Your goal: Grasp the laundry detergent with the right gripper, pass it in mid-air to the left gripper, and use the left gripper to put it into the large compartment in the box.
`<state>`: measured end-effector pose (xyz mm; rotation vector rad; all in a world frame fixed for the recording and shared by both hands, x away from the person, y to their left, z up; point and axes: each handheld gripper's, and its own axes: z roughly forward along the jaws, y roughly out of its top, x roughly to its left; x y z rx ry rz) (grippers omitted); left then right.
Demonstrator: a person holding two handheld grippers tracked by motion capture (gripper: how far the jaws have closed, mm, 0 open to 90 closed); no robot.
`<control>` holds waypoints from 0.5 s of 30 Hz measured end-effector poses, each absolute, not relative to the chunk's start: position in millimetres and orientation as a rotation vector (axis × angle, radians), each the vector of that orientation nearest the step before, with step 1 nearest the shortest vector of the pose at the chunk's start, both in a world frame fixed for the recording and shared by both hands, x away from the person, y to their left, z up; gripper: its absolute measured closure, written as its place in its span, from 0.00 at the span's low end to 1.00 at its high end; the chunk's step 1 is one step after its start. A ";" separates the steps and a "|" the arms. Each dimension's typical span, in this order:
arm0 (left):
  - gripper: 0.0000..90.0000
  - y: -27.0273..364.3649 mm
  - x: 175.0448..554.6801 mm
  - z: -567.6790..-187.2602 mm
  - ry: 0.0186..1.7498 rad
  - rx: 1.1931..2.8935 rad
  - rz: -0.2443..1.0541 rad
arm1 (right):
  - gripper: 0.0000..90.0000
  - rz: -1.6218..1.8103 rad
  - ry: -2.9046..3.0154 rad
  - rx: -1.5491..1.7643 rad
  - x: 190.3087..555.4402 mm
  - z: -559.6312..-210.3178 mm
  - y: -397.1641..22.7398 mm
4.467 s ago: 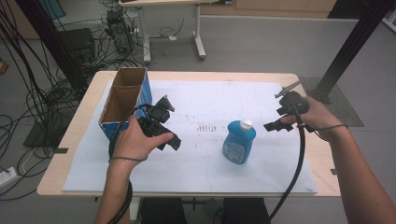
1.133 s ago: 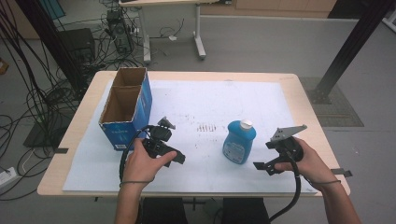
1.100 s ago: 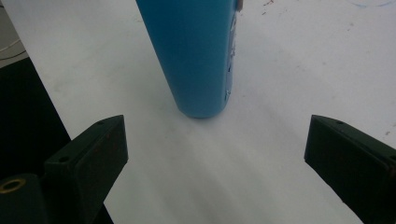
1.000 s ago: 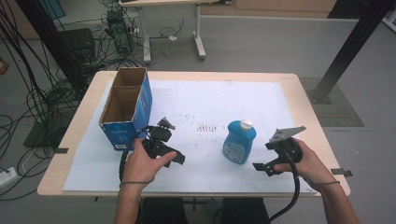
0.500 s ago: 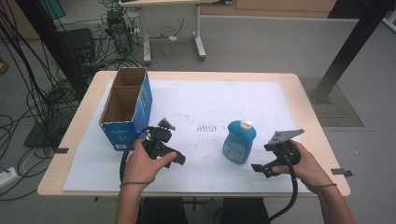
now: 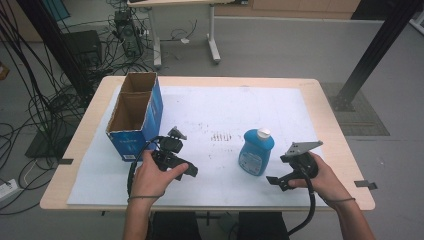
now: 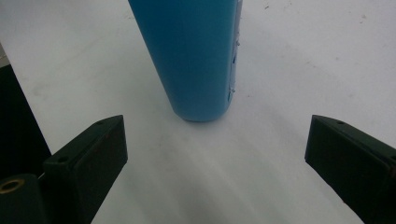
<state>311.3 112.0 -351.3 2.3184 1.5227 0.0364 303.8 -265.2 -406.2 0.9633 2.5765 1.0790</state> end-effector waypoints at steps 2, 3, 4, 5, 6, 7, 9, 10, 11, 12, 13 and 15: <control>0.08 111.7 311.0 -351.4 1.523 2.317 0.038 | 0.06 1.081 2.577 0.953 304.2 -407.5 -264.7; 0.08 111.5 310.6 -351.6 1.523 2.314 0.036 | 0.06 1.084 2.573 0.945 304.1 -408.1 -264.5; 0.08 111.3 310.5 -351.7 1.524 2.313 0.036 | 0.06 1.090 2.569 0.943 304.0 -408.7 -264.2; 0.08 111.4 310.4 -351.8 1.521 2.318 0.034 | 0.06 1.095 2.569 0.941 304.0 -409.6 -263.9; 0.08 111.2 310.4 -352.0 1.523 2.317 0.034 | 0.06 1.097 2.569 0.940 304.0 -410.4 -263.5; 0.08 111.2 310.4 -352.0 1.521 2.319 0.034 | 0.06 1.100 2.568 0.941 303.9 -411.3 -263.1; 0.08 111.0 310.3 -352.3 1.520 2.322 0.032 | 0.06 1.101 2.570 0.941 303.7 -413.0 -262.5; 0.08 111.0 310.3 -352.2 1.521 2.321 0.033 | 0.06 1.101 2.567 0.942 303.6 -413.8 -262.1; 0.08 110.9 310.2 -352.1 1.522 2.323 0.033 | 0.06 1.103 2.561 0.940 303.5 -414.5 -261.9; 0.08 110.9 310.2 -352.1 1.522 2.323 0.033 | 0.06 1.108 2.562 0.939 303.3 -415.3 -261.7; 0.08 110.6 310.0 -352.3 1.523 2.321 0.035 | 0.06 1.113 2.561 0.935 303.2 -415.9 -261.5; 0.08 110.1 309.8 -352.4 1.522 2.318 0.033 | 0.06 1.129 2.550 0.931 303.0 -417.0 -261.0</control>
